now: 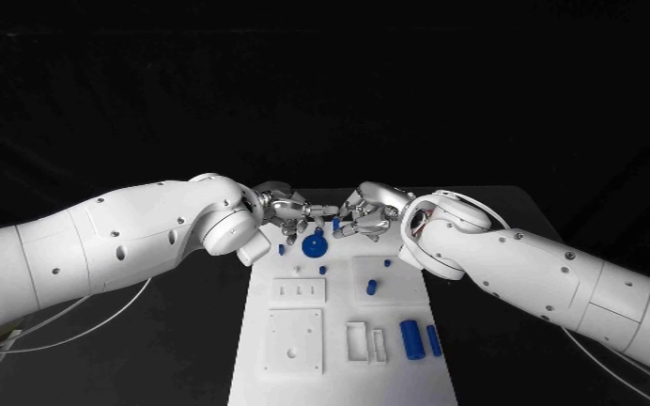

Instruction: Assemble the parts on the task board

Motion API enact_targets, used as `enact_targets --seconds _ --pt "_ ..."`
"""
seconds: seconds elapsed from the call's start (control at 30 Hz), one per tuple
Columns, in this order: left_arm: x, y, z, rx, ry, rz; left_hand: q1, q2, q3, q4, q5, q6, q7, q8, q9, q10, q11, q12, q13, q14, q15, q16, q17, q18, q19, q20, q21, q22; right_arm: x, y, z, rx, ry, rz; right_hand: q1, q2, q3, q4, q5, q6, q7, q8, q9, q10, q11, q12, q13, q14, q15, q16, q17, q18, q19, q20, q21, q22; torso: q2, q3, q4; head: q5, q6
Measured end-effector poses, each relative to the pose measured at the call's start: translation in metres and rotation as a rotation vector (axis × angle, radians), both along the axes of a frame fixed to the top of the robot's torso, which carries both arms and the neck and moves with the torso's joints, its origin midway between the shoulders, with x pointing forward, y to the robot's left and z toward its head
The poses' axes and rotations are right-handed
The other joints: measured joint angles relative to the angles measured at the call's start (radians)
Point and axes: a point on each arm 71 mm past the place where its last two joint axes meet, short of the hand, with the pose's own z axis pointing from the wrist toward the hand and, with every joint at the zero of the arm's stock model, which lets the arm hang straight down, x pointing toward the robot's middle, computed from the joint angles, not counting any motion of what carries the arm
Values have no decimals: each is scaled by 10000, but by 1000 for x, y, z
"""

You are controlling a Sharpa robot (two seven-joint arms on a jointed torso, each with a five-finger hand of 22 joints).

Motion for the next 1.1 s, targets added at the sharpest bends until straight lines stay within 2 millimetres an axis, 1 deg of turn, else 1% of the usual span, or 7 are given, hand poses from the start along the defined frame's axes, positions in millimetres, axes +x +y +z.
enact_targets --seconds 0.2,0.27,0.5,0.83,1.0,1.1 --pt "0 -1 -1 280 -112 -95 0 0 0 0 0 -29 -29 -58 -48 1 -1 0 -27 0 0 -57 -69 0 1 0 0 -1 -1 3 0 -35 53 66 14 -14 0 1 0 -15 13 -4 1 -1 1 0 0 0 0 0 -1 0 0 0 0 0 0 1 1 9 -27" --pt "0 -2 -1 405 -174 -126 0 0 0 0 0 -29 -29 -136 -83 1 0 0 -49 0 0 -58 -82 -1 1 -1 0 -1 -2 3 0 -45 67 84 14 -14 0 1 0 -15 13 11 2 -1 1 0 -1 0 1 0 -1 0 0 0 0 0 1 1 2 10 -29" --pt "0 -3 -1 808 -352 -200 1 1 -1 0 0 -29 -29 -174 -123 1 -1 0 -49 -34 35 -57 -82 -2 1 0 0 -2 -3 6 0 -60 99 160 -40 -92 42 43 40 -31 0 43 10 -3 3 -1 -1 -1 1 0 -2 0 0 0 -1 -1 4 1 9 3 -35" --pt "-1 -8 -1 1261 -509 -282 43 43 29 -29 0 -29 -29 -227 -166 -32 32 0 -70 -34 35 -57 -122 -1 2 0 0 -3 -4 9 0 -81 144 231 -40 -92 43 44 40 -30 -2 43 10 -16 16 -1 -2 -1 1 0 -3 -1 0 0 45 -1 7 -1 7 15 -59" --pt "0 -9 -2 1410 -543 -285 77 88 6 -117 0 -29 -29 -227 -192 -31 32 0 -80 -34 35 -57 -122 -1 2 0 0 -4 -4 10 0 -94 175 268 -40 -93 43 43 39 -14 -18 43 9 -16 17 -1 -2 -1 1 0 -3 -1 0 0 56 -1 9 -4 6 15 -73" --pt "0 -10 -2 1477 -556 -296 30 134 -1 -193 0 -29 -29 -290 -211 -31 32 0 -80 -34 35 -57 -121 -3 2 0 0 -4 -4 12 0 -103 195 285 -40 -93 42 43 39 -14 -18 42 8 -17 17 -1 -2 -1 1 0 -4 0 0 0 55 -1 9 -4 7 15 -81"
